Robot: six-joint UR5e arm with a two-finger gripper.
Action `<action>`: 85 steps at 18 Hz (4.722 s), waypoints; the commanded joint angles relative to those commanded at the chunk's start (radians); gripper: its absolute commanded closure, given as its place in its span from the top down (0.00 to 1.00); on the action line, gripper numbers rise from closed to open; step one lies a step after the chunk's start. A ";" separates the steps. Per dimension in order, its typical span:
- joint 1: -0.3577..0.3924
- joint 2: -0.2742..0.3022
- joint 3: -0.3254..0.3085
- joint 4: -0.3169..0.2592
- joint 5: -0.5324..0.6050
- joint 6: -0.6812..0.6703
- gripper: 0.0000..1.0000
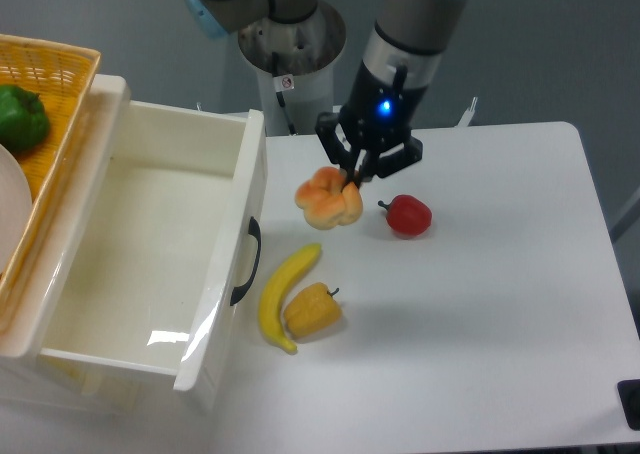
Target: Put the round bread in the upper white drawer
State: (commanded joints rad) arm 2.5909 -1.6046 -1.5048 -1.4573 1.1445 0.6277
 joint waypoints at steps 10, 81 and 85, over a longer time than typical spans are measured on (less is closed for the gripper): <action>-0.092 0.040 -0.012 0.008 -0.051 -0.138 0.15; -0.103 -0.123 0.000 0.156 0.270 0.246 1.00; -0.104 -0.123 -0.005 0.152 0.380 0.415 1.00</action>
State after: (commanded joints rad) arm 2.4866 -1.7273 -1.5094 -1.3054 1.5247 1.0430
